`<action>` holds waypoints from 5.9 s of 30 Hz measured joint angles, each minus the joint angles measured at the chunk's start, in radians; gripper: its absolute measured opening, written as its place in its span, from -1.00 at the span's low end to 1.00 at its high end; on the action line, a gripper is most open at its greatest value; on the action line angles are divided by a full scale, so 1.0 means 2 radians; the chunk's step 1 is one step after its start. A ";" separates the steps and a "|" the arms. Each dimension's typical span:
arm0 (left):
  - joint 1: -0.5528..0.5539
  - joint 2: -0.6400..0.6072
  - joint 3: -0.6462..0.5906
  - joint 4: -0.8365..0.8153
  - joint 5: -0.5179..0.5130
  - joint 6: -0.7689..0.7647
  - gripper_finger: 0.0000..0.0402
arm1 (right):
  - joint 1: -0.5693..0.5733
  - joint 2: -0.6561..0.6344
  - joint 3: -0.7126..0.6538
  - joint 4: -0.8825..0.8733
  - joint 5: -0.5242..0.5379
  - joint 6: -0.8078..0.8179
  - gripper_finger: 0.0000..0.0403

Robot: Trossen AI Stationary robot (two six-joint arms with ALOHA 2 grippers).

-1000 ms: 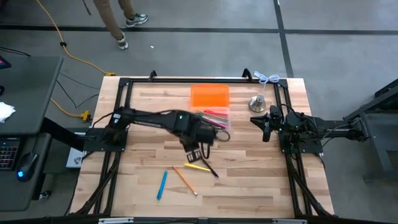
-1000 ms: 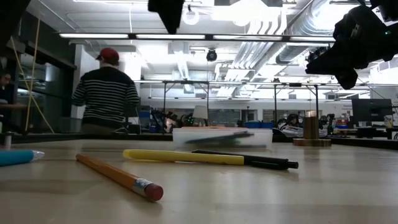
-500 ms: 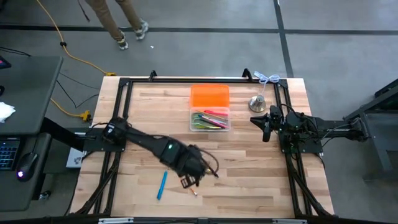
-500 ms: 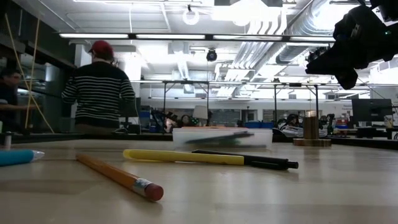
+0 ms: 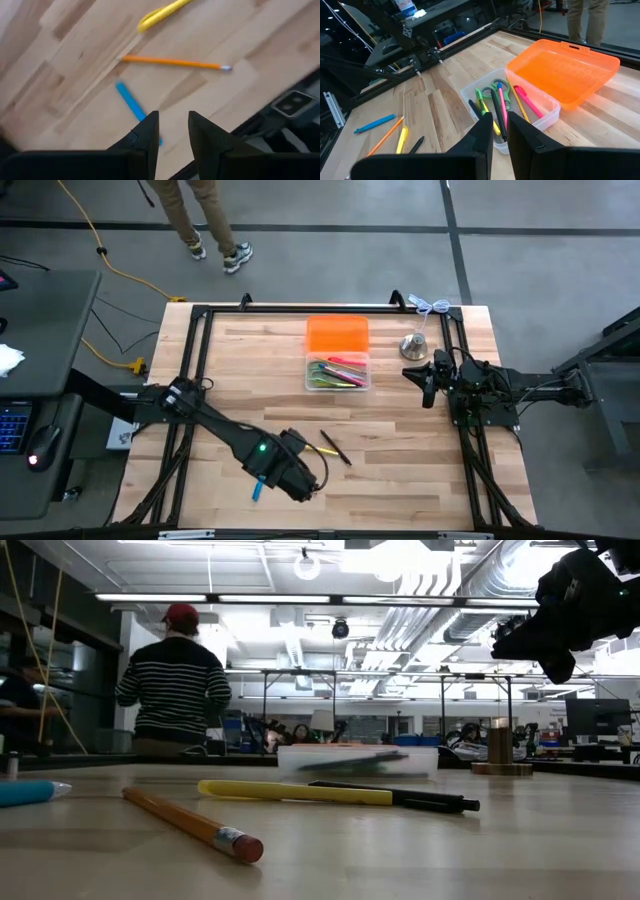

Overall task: Pick & place school supplies into a supply box
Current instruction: Put the blue pen into the supply box

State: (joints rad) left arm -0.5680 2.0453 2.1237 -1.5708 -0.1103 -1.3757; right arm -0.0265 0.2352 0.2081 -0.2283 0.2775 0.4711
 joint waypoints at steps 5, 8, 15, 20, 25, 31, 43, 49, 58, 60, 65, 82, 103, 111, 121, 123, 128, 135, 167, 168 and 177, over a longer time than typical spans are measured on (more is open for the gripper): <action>-0.005 0.000 -0.053 0.000 0.056 -0.063 -0.34 | 0.000 0.000 0.000 0.000 0.000 -0.016 -0.84; -0.004 0.000 -0.084 -0.001 0.072 -0.100 -0.34 | 0.000 0.000 0.000 0.000 0.000 -0.029 -0.84; -0.004 0.001 -0.129 0.016 0.086 -0.159 -0.34 | 0.000 0.000 0.000 0.000 0.001 -0.043 -0.84; -0.004 0.001 -0.146 0.025 0.090 -0.188 -0.34 | 0.000 0.000 0.000 0.000 0.002 -0.043 -0.84; -0.004 0.001 -0.166 0.053 0.090 -0.194 -0.33 | 0.000 0.000 0.000 0.000 0.002 -0.043 -0.84; -0.004 0.001 -0.203 0.079 0.104 -0.198 -0.34 | 0.000 0.000 0.000 0.000 0.002 -0.043 -0.84; -0.004 0.001 -0.289 0.173 0.124 -0.193 -0.34 | 0.000 0.000 0.000 0.000 0.002 -0.022 -0.84; -0.004 0.001 -0.320 0.219 0.125 -0.187 -0.34 | 0.000 0.000 0.000 0.004 0.000 -0.012 -0.84; -0.003 -0.002 -0.361 0.270 0.130 -0.178 -0.34 | 0.000 0.000 0.000 0.009 -0.025 -0.011 -0.84; -0.003 -0.003 -0.365 0.274 0.129 -0.178 -0.34 | 0.000 0.000 0.000 0.009 -0.025 -0.011 -0.84; -0.004 -0.002 -0.368 0.279 0.130 -0.172 -0.36 | 0.000 0.000 0.000 0.009 -0.025 -0.011 -0.84; -0.004 0.000 -0.369 0.283 0.123 -0.165 -0.65 | 0.000 0.000 0.000 0.010 -0.024 -0.012 -0.84; -0.004 -0.057 -0.371 0.259 0.085 -0.171 -0.76 | 0.000 0.000 0.000 0.006 -0.022 -0.026 -0.84; -0.004 -0.121 -0.371 0.274 0.029 -0.168 -0.77 | 0.000 0.000 0.000 0.004 -0.022 -0.026 -0.84; -0.004 -0.212 -0.370 0.357 -0.179 -0.076 -0.77 | 0.000 0.000 0.000 0.004 -0.022 -0.026 -0.84; -0.004 -0.223 -0.370 0.374 -0.201 -0.051 -0.77 | 0.000 0.000 0.000 0.004 -0.022 -0.026 -0.84; -0.004 -0.235 -0.370 0.413 -0.235 0.005 -0.77 | 0.000 0.000 0.000 0.005 -0.022 -0.026 -0.84; 0.015 -0.236 -0.370 0.491 -0.245 0.096 -0.77 | 0.000 0.000 0.000 0.008 -0.023 -0.026 -0.84; 0.191 -0.236 -0.406 0.801 0.054 0.372 -0.77 | 0.000 0.016 0.000 0.212 -0.200 0.009 -0.84; 0.195 -0.236 -0.414 0.819 0.064 0.371 -0.77 | 0.000 0.022 0.000 0.228 -0.204 0.012 -0.83; 0.226 -0.236 -0.485 0.978 0.131 0.354 -0.77 | 0.000 0.127 0.000 0.355 -0.242 0.049 -0.70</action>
State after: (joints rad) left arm -0.1157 1.5742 1.1527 0.3857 0.1514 -0.6681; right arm -0.0257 0.4886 0.2081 0.4826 -0.2071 0.5686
